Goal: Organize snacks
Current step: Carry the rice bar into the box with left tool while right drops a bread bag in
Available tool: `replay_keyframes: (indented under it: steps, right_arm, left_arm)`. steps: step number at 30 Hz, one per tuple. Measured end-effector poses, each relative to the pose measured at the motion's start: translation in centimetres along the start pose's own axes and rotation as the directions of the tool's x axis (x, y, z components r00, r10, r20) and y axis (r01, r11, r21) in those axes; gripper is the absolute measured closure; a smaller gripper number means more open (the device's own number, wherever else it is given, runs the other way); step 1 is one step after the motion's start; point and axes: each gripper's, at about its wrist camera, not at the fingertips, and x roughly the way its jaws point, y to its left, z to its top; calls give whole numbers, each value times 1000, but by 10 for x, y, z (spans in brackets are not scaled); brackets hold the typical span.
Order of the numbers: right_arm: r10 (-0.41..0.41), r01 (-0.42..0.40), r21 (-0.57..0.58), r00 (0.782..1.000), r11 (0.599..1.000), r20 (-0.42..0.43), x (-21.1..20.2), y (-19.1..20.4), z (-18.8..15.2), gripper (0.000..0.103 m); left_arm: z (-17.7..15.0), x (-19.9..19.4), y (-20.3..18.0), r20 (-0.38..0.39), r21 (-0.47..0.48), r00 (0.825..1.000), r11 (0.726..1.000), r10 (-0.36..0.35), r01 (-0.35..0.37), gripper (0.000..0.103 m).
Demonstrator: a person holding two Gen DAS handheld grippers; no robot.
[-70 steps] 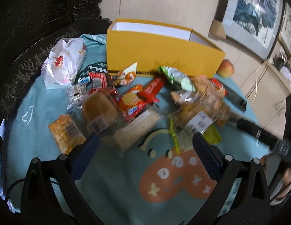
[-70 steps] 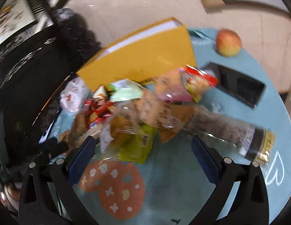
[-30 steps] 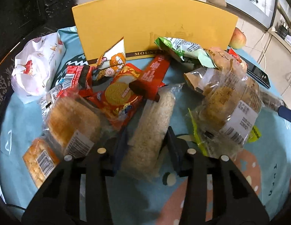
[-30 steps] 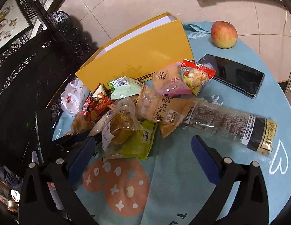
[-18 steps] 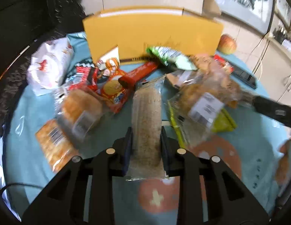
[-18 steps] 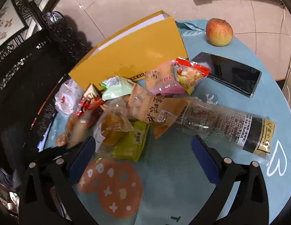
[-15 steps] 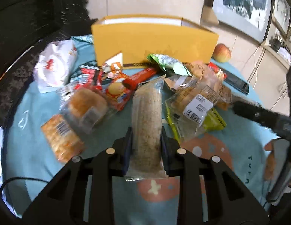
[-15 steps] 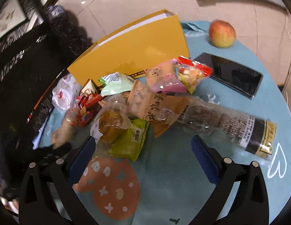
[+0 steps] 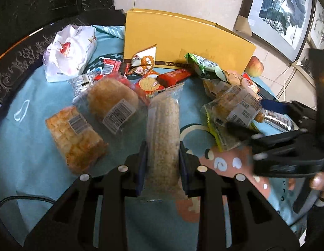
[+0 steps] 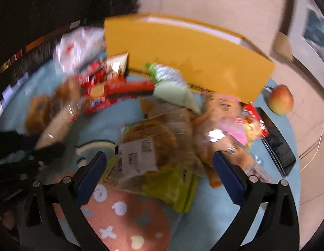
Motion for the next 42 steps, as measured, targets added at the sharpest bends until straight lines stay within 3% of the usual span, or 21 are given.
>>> replay_keyframes:
  steps: [1,5,13,19,22,25,27,30,36,37,38,39,40,41,42]
  right_arm:
    - [2,-2,-14,1000,1000,-23,6,3,0,28]
    - [64,-62,44,997,997,-46,1,-4,0,48]
    - [159,-172,154,983,973,95,-51,-37,-17,49]
    - [154,-202,201,961,959,231,-92,-66,-12,48]
    - [93,-174,226,939,958,331,-114,-90,2,47]
    - [-47,-84,290,908,953,416,-121,-115,24,45]
    - [-82,-71,339,905,938,417,-110,-129,43,45]
    - [-51,-111,381,919,918,390,-86,-146,67,45]
    - [-40,-102,381,937,919,347,-36,-159,117,44]
    - [-38,-101,382,939,919,341,-28,-160,125,42]
    - [-46,-85,376,944,923,327,-16,-161,134,32]
    - [-59,-59,366,951,929,304,-5,-159,140,27]
    - [-77,-31,355,955,934,286,1,-157,145,23]
    - [-105,8,340,957,941,270,8,-155,148,22]
    - [-141,56,319,958,946,251,13,-151,149,22]
  left_arm:
    - [0,0,1,1,-2,1000,1000,-5,5,75]
    - [1,0,2,-1,-8,1000,1000,-12,12,75]
    - [10,-19,-8,27,7,1000,1000,-13,13,75]
    - [42,-48,-33,79,64,997,998,-17,12,75]
    - [78,-62,-48,133,71,991,997,-27,18,75]
    - [127,-60,-61,184,40,983,999,-7,-1,75]
    - [160,-49,-68,206,7,978,999,38,-40,75]
    - [203,-25,-74,195,-27,979,998,62,-58,75]
    - [251,37,-65,133,-25,984,993,118,-116,75]
    - [255,51,-60,112,-31,985,992,128,-125,74]
    - [257,59,-57,102,-38,986,991,135,-132,73]
    - [259,69,-52,88,-51,986,989,142,-138,66]
    - [259,77,-46,76,-69,985,986,155,-150,30]
    - [259,86,-41,58,-96,978,976,202,-196,9]
    - [259,89,-38,65,-114,966,963,252,-243,2]
